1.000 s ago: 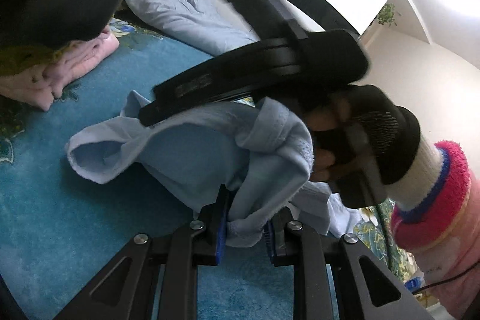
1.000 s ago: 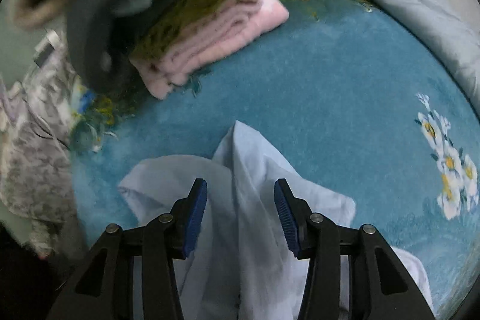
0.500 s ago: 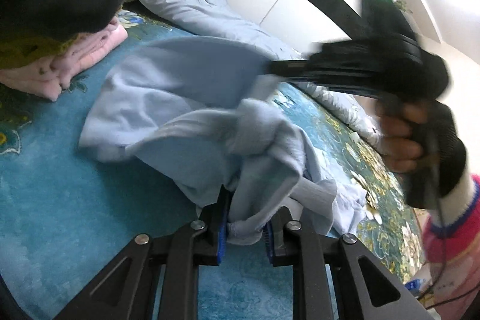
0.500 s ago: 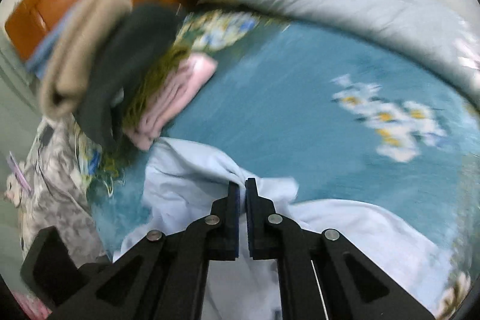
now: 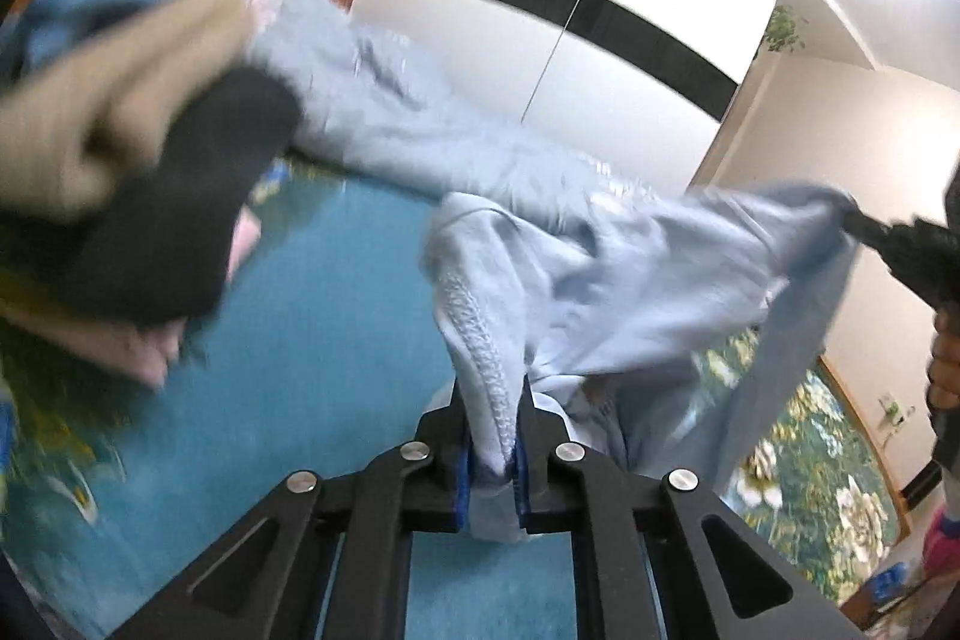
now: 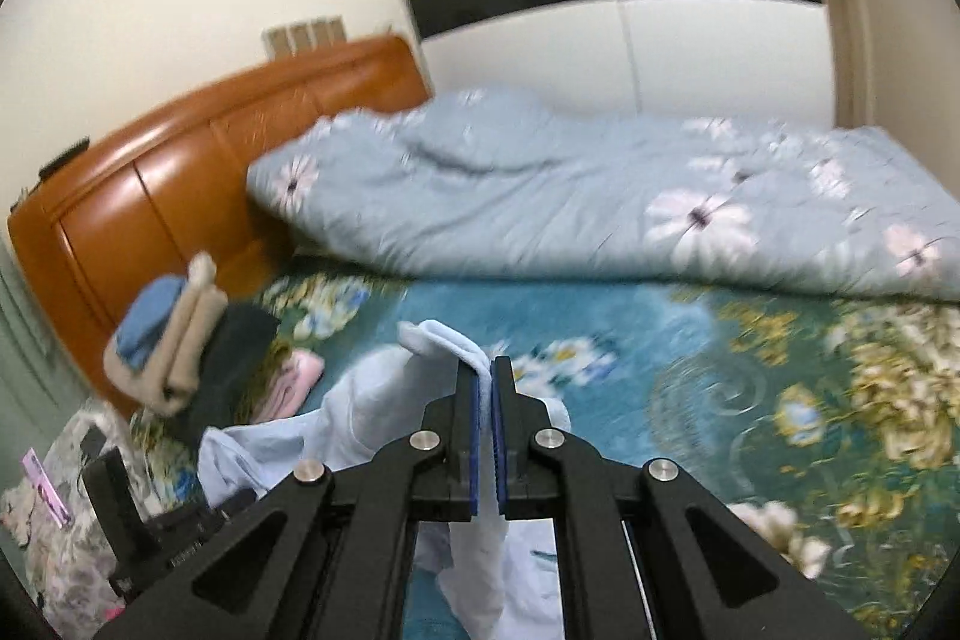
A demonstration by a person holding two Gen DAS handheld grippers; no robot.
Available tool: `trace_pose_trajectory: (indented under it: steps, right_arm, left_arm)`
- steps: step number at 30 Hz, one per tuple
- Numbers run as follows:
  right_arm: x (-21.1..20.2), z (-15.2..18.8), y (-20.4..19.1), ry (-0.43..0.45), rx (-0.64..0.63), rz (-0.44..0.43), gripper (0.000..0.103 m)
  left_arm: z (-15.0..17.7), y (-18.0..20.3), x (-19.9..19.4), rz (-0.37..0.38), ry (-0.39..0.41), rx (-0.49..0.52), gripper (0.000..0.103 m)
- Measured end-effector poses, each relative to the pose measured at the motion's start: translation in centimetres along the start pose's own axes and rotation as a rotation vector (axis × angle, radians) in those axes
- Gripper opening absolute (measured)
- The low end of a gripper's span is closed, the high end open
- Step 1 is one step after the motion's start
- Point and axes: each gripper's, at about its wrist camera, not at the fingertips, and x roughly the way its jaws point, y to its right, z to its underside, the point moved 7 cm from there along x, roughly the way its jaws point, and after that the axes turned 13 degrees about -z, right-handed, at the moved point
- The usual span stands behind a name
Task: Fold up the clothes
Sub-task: 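Lift the shirt with both grippers and shake it out over the bed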
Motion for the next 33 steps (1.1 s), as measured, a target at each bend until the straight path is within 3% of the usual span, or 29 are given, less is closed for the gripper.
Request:
trace_pose_trajectory:
  steps: [5, 14, 17, 21, 26, 27, 33]
  right_arm:
    - [-7.0, -1.4, 0.2, 0.114, -0.017, 0.028, 0.003]
    - [-18.5, -3.5, -1.3, 0.317, -0.062, 0.102, 0.003]
    - [-22.3, -3.6, -2.9, 0.378, -0.108, 0.123, 0.003]
    - [-26.1, -2.8, -5.3, 0.438, -0.182, 0.149, 0.003]
    - [-25.7, -2.4, -5.2, 0.415, -0.22, 0.192, 0.003]
    - [-24.9, -2.3, -4.5, 0.399, -0.211, 0.2, 0.003]
    - [-16.3, 0.2, 4.1, 0.241, -0.064, 0.256, 0.003]
  left_arm:
    - [-5.2, 1.2, -3.5, -0.009, 0.109, 0.064, 0.011]
    - [-13.4, 4.9, -14.0, -0.002, 0.355, 0.223, 0.011]
    - [-14.4, 6.6, -17.7, -0.013, 0.43, 0.292, 0.011]
    - [-15.1, 7.6, -19.0, -0.04, 0.452, 0.362, 0.011]
    - [-15.8, 9.0, -20.5, -0.074, 0.48, 0.448, 0.011]
    - [-15.9, 9.2, -20.2, -0.082, 0.475, 0.466, 0.011]
    - [-13.4, 10.0, -5.5, -0.134, 0.239, 0.531, 0.011]
